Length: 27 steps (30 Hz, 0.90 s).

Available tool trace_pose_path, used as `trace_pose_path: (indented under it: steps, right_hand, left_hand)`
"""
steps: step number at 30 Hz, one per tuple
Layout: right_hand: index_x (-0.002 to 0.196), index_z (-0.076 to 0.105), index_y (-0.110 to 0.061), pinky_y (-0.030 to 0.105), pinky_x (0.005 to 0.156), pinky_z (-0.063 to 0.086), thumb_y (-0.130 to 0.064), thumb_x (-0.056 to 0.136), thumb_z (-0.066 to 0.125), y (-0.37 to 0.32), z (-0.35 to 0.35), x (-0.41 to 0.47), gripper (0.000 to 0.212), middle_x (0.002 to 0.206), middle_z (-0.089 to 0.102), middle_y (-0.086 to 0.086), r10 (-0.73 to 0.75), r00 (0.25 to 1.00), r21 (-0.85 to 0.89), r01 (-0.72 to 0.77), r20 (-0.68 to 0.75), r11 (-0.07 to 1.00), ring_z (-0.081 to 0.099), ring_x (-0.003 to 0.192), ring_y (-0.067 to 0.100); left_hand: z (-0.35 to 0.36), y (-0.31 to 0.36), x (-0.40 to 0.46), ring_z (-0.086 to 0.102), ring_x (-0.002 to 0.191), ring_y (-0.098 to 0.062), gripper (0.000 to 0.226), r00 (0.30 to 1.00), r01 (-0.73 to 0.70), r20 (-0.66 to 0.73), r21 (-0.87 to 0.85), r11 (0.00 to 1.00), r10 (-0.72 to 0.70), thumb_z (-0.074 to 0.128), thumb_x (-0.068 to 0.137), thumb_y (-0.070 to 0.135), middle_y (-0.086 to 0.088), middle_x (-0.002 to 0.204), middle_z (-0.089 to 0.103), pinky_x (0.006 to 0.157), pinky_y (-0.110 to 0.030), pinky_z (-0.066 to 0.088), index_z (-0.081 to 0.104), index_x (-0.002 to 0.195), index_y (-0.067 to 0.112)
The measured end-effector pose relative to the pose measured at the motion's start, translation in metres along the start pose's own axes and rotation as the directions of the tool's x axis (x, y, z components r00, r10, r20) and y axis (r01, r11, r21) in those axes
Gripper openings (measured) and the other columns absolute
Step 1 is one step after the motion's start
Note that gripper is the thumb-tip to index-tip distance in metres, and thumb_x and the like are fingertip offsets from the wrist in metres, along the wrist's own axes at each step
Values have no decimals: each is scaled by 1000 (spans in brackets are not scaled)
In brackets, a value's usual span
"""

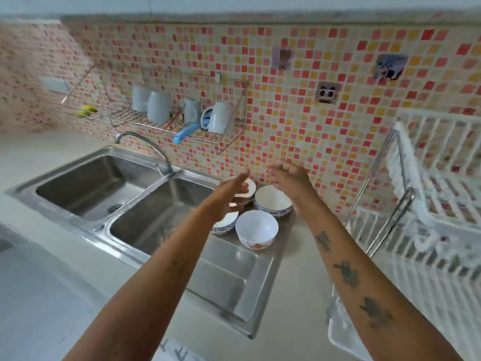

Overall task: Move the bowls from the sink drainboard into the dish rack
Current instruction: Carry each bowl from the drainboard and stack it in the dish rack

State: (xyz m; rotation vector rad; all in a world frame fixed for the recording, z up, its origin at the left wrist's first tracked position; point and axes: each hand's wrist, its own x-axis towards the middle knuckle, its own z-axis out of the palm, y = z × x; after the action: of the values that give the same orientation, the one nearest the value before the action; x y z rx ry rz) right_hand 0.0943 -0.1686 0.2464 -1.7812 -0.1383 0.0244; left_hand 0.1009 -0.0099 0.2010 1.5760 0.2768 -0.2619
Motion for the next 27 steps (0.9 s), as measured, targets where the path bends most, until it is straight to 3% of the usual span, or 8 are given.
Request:
trace_pose_path:
  steps: [3, 6, 9, 12, 17, 21, 25, 27]
  right_hand:
    - [106, 64, -8, 31, 82, 42, -19, 93, 56, 51, 19, 33, 19, 98, 66, 5, 241, 970, -57, -241, -21, 969, 57, 97, 21]
    - [122, 60, -1, 27, 78, 38, -11, 91, 55, 100, 29, 47, 33, 127, 61, 18, 421, 906, -104, -423, -41, 900, 56, 100, 24]
    - [130, 54, 0, 25, 69, 43, -5, 92, 54, 140, 32, 51, 38, 118, 58, 12, 526, 848, -95, -531, -71, 842, 53, 92, 22]
    - [132, 50, 2, 35, 92, 46, -12, 90, 57, 171, 37, 57, 44, 131, 56, 17, 630, 770, -54, -636, -96, 769, 55, 115, 31]
    - [121, 56, -7, 37, 76, 43, -13, 83, 58, 209, 43, 74, 39, 109, 56, 13, 670, 726, -8, -679, -153, 734, 51, 94, 27]
    - [122, 51, -18, 45, 78, 54, -7, 80, 46, 225, 52, 81, 44, 124, 54, 10, 678, 718, 42, -681, -160, 731, 56, 112, 33]
    - [125, 49, -22, 53, 81, 57, -3, 83, 35, 222, 58, 77, 48, 125, 51, 7, 674, 719, 47, -677, -170, 735, 54, 109, 33]
    - [127, 48, -22, 52, 80, 57, -3, 84, 34, 222, 60, 75, 49, 128, 50, 8, 666, 728, 40, -670, -161, 741, 53, 107, 32]
  left_hand:
    - [-20, -44, 29, 56, 90, -21, 64, 986, 163, 24, -16, 986, -163, 58, 85, 60, -21, 107, 54, 78, -32, 48, 60, 118, 5]
    - [-28, -92, 49, 56, 91, -23, 44, 943, 327, 60, -7, 945, -326, 58, 88, 55, -8, 96, 57, 88, -36, 48, 57, 95, 12]
    - [-29, -128, 61, 54, 83, -23, 41, 901, 427, 97, -32, 904, -422, 57, 88, 56, -5, 87, 53, 87, -37, 46, 54, 90, 15]
    - [-23, -146, 75, 51, 94, -28, 44, 891, 453, 74, -120, 883, -447, 58, 89, 52, -8, 100, 49, 84, -39, 47, 49, 113, 16]
    - [-7, -157, 100, 44, 61, -20, 29, 869, 494, 92, -219, 842, -486, 59, 92, 39, -8, 78, 44, 56, -30, 48, 53, 98, 12]
    - [4, -154, 110, 57, 74, -29, 45, 882, 467, 69, -251, 848, -466, 55, 96, 33, -19, 111, 53, 62, -42, 53, 45, 134, 11]
    - [7, -159, 114, 56, 101, -48, 48, 901, 427, 81, -349, 834, -427, 45, 97, 7, -25, 140, 40, 47, -48, 59, 31, 143, 15]
    - [8, -166, 117, 50, 107, -48, 56, 923, 380, 76, -346, 858, -378, 36, 94, -5, -20, 142, 35, 63, -56, 60, 30, 144, 18]
